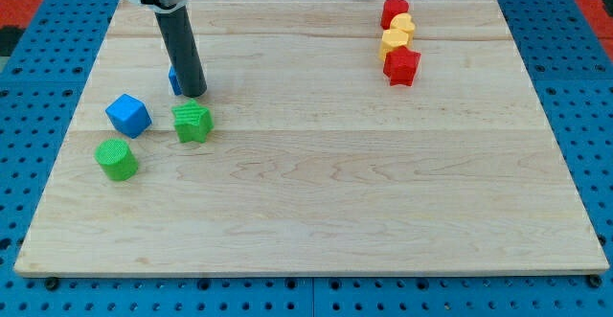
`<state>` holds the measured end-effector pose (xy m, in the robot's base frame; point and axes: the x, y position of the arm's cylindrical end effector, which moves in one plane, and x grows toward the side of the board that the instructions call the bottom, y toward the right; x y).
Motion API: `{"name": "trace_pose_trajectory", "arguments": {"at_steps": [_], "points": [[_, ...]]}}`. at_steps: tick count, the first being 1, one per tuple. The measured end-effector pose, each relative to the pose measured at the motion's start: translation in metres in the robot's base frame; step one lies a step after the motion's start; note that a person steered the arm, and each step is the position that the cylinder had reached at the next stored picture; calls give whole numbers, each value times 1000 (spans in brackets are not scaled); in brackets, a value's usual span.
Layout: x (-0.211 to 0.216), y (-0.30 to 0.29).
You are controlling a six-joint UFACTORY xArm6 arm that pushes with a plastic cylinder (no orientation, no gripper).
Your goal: Move the blue cube to the center left of the board
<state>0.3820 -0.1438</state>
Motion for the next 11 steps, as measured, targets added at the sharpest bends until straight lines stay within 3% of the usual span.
{"name": "trace_pose_trajectory", "arguments": {"at_steps": [2, 6, 7, 9, 11], "points": [[3, 3], [72, -54], [73, -73], [15, -99], [82, -123]]}}
